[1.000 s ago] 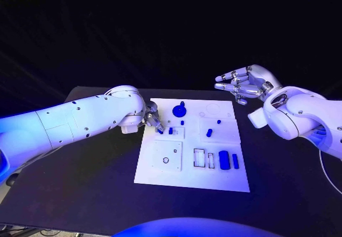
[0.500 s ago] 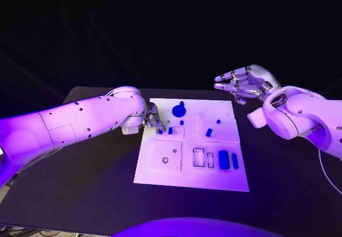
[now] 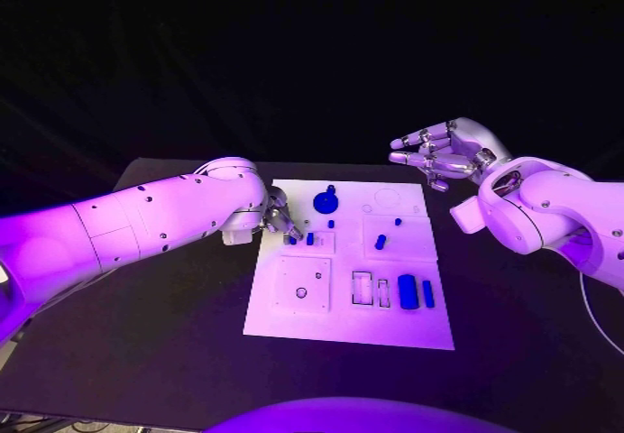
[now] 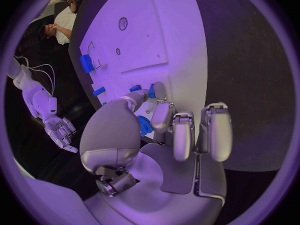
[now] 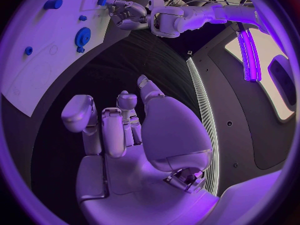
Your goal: Assemble the parts on the task board
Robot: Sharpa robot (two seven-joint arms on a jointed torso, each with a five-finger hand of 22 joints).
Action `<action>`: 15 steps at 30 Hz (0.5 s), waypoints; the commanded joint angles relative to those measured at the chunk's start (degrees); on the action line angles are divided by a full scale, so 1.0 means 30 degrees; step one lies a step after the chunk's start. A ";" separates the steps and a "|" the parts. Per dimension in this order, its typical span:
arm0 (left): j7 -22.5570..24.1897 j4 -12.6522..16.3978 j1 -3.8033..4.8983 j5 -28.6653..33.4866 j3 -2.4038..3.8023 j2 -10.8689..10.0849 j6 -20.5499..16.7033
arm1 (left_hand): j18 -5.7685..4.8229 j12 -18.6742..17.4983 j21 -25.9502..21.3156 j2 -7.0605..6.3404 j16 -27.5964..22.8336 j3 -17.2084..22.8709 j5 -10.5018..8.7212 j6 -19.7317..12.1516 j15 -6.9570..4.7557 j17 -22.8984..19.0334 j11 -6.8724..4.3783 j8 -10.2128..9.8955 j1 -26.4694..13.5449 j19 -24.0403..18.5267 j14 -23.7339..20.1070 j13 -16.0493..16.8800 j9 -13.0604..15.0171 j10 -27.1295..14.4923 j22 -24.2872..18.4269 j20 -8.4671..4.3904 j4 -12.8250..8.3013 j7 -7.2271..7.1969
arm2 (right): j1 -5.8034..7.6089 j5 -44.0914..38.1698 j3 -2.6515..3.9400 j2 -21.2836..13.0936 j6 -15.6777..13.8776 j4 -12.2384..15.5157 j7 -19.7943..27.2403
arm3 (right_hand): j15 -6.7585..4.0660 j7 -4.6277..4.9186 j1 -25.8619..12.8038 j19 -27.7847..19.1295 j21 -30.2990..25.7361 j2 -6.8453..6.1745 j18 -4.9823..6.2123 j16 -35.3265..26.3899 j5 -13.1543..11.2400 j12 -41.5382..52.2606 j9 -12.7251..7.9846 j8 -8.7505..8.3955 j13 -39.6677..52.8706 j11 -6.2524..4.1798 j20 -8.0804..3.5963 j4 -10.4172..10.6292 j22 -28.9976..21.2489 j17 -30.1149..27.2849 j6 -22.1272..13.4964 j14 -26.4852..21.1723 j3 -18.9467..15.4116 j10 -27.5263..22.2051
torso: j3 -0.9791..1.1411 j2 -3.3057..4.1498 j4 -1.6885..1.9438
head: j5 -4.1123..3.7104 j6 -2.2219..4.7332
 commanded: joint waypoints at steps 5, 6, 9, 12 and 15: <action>-0.0207 -0.0176 -0.0083 -0.0014 -0.0056 0.0046 0.0212 | -0.0191 0.0097 0.0094 -0.0308 0.0046 -0.1854 -0.0082 0.0238 -0.0153 0.5032 0.0008 -0.0212 -0.0419 0.1438 0.1972 0.0105 -0.0100 0.0145 0.4114 -0.0074 0.0635 0.0105 | -0.0012 -0.0171 0.0001 -0.0006 0.0305 0.0030 0.0039 | 0.0122 0.0018 -0.0087 -0.0158 -0.0104 0.0112 0.0387 -0.0137 0.0121 -0.0059 -0.0003 0.0091 -0.0025 -0.0025 0.0010 0.0040 -0.0041 0.0140 -0.0170 0.0982 -0.0117 -0.0139 | -0.0017 -0.0001 -0.0004 | -0.0022 0.0025; -0.0184 -0.0181 -0.0083 -0.0014 -0.0053 0.0043 0.0155 | -0.0196 0.0101 0.0114 -0.0408 0.0046 -0.2219 -0.0117 0.0272 -0.0145 0.5032 0.0016 -0.0220 -0.0507 0.1447 0.1972 0.0119 -0.0107 0.0150 0.4129 -0.0083 0.0758 0.0124 | -0.0012 -0.0171 0.0001 -0.0007 0.0309 0.0028 0.0039 | 0.0122 0.0018 -0.0087 -0.0158 -0.0104 0.0112 0.0387 -0.0137 0.0121 -0.0059 -0.0003 0.0091 -0.0025 -0.0025 0.0010 0.0040 -0.0041 0.0140 -0.0170 0.0982 -0.0117 -0.0139 | -0.0020 -0.0003 0.0007 | -0.0052 0.0020; -0.0106 -0.0166 -0.0084 -0.0014 -0.0032 0.0024 -0.0005 | -0.0204 0.0115 0.0144 -0.0602 0.0046 -0.3205 -0.0239 0.0347 -0.0145 0.5032 0.0022 -0.0249 -0.0653 0.1461 0.1972 0.0157 -0.0126 0.0168 0.4156 -0.0087 0.1045 0.0127 | -0.0012 -0.0171 0.0001 -0.0011 0.0325 0.0027 0.0036 | 0.0122 0.0018 -0.0087 -0.0158 -0.0104 0.0112 0.0387 -0.0137 0.0121 -0.0059 -0.0003 0.0091 -0.0025 -0.0025 0.0010 0.0040 -0.0041 0.0140 -0.0170 0.0982 -0.0117 -0.0139 | -0.0026 0.0007 0.0007 | -0.0044 0.0035; -0.0026 -0.0087 -0.0085 -0.0014 0.0003 -0.0038 -0.0196 | -0.0208 0.0127 0.0152 -0.0450 0.0046 -0.4227 -0.1921 0.0391 -0.0154 0.5032 0.0004 -0.0312 -0.0498 0.1469 0.1972 0.0204 -0.0160 0.0185 0.4174 -0.0089 0.1385 0.0107 | -0.0012 -0.0171 0.0001 -0.0011 0.0343 0.0024 0.0034 | 0.0122 0.0018 -0.0094 -0.0161 -0.0109 0.0112 0.0389 -0.0140 0.0124 -0.0059 -0.0003 0.0091 -0.0026 -0.0025 0.0010 0.0045 -0.0048 0.0138 -0.0171 0.0981 -0.0124 -0.0140 | -0.0027 -0.0003 0.0007 | -0.0072 0.0028; 0.0074 0.0068 -0.0085 -0.0014 0.0051 -0.0175 -0.0500 | -0.0210 0.0113 0.0159 -0.0248 0.0046 -0.5105 -0.2681 0.0424 -0.0163 0.5032 0.0001 -0.0366 -0.0189 0.1477 0.1972 0.0225 -0.0189 0.0189 0.4191 -0.0098 0.1730 0.0104 | -0.0012 -0.0171 0.0000 -0.0011 0.0354 0.0014 0.0026 | 0.0123 0.0018 -0.0120 -0.0174 -0.0128 0.0111 0.0394 -0.0148 0.0133 -0.0058 -0.0003 0.0090 -0.0031 -0.0024 0.0011 0.0065 -0.0079 0.0130 -0.0175 0.0979 -0.0151 -0.0141 | -0.0026 -0.0008 0.0011 | -0.0071 0.0039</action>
